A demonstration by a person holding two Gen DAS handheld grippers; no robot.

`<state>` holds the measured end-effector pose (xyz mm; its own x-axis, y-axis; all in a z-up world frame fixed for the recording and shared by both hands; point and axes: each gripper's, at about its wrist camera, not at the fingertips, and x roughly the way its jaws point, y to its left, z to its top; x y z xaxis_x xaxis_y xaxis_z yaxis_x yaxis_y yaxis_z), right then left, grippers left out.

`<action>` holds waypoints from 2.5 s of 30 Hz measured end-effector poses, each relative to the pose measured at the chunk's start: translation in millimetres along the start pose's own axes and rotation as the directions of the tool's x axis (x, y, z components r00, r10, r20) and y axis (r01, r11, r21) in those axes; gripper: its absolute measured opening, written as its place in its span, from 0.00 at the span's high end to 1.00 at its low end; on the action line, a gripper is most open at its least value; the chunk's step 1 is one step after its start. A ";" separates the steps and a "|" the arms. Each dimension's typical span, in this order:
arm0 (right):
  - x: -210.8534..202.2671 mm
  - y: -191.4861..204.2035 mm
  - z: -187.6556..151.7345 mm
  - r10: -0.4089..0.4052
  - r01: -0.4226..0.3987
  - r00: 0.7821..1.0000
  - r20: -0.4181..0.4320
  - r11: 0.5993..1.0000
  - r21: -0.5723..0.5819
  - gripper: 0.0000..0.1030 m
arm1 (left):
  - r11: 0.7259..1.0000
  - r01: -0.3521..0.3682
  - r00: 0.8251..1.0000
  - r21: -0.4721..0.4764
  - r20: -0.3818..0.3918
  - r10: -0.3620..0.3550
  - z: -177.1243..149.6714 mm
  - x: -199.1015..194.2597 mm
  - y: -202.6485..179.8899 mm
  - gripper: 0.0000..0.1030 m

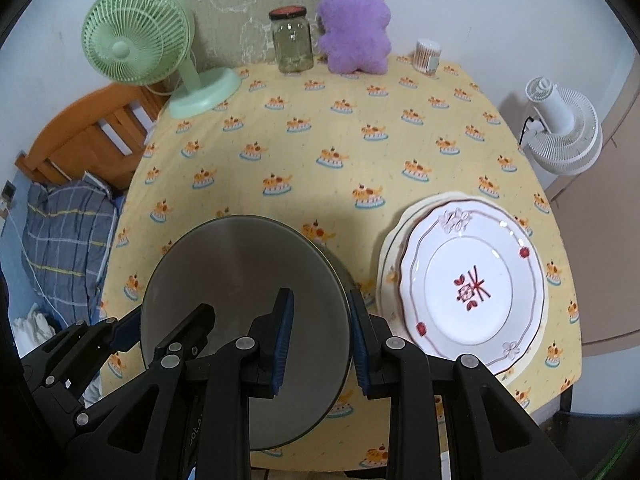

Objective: Organize plates and bowls
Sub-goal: 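Carry the held bowl toward the grey bowls beside the plate stack, then lower the bowl into the grey bowls and open both grippers, then grasp the rim of the nested bowl stack with both grippers and lift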

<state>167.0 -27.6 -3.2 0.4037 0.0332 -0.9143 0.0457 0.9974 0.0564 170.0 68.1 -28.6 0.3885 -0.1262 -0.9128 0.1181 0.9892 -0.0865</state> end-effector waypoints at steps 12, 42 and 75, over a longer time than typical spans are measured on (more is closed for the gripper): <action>18.4 2.5 3.8 -0.051 0.050 0.998 -0.043 0.998 -0.024 0.70 | 0.999 0.034 0.998 -0.015 -0.044 -0.035 2.1 21.5 2.4 0.67; 17.6 -15.3 -12.2 -0.007 0.006 0.999 -0.040 1.000 -0.011 0.46 | 0.997 0.073 0.997 -0.023 -0.024 -0.073 -16.5 17.6 -1.5 0.23; 77.1 -50.9 7.0 0.284 -0.284 0.948 -0.145 0.959 0.023 0.48 | 0.976 -0.092 0.992 -0.196 -0.106 0.072 -14.3 36.9 -1.4 0.22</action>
<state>202.1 -76.3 -73.7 0.2630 0.3242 -0.9087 -0.0501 0.9452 0.3227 171.1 63.1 -67.9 0.2965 -0.0463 -0.9539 -0.0994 0.9919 -0.0790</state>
